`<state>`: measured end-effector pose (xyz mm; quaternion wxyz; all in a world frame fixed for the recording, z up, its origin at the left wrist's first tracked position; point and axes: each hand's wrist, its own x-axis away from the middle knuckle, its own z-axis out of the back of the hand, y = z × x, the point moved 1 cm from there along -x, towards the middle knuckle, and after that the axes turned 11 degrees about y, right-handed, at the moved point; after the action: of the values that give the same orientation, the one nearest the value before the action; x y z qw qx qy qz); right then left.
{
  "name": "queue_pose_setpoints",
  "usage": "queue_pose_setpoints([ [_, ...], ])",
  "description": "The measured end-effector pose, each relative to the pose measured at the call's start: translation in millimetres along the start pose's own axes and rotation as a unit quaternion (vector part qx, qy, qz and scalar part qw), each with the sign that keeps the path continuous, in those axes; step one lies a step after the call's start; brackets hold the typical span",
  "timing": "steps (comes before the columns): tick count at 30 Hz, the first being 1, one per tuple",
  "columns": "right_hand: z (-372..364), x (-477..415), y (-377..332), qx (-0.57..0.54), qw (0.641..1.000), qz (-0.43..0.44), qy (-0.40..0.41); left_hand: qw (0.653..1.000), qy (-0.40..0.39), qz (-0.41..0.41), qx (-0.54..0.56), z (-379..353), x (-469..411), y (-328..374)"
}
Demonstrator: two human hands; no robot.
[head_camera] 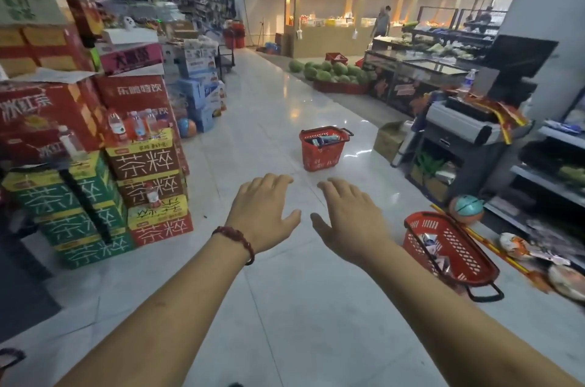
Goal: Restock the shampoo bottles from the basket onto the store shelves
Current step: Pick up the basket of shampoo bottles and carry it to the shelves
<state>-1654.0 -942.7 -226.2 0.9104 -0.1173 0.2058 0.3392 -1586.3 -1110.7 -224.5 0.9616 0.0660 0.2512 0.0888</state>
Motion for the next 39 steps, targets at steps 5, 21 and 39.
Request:
queue_pose_setpoints([
  [5, -88, -148, 35, -0.015, 0.998, -0.055, -0.017, 1.0, -0.016, 0.002, 0.006, -81, -135, -78],
  [21, -337, -538, 284, -0.048, 0.981, -0.185, -0.042, 0.995, -0.092, 0.023, 0.043, -370, -569, -164],
  [39, -601, -936, 559, -0.064, 0.966, -0.206, -0.141, 0.969, -0.159, 0.164, 0.092, -680, -991, -245],
])
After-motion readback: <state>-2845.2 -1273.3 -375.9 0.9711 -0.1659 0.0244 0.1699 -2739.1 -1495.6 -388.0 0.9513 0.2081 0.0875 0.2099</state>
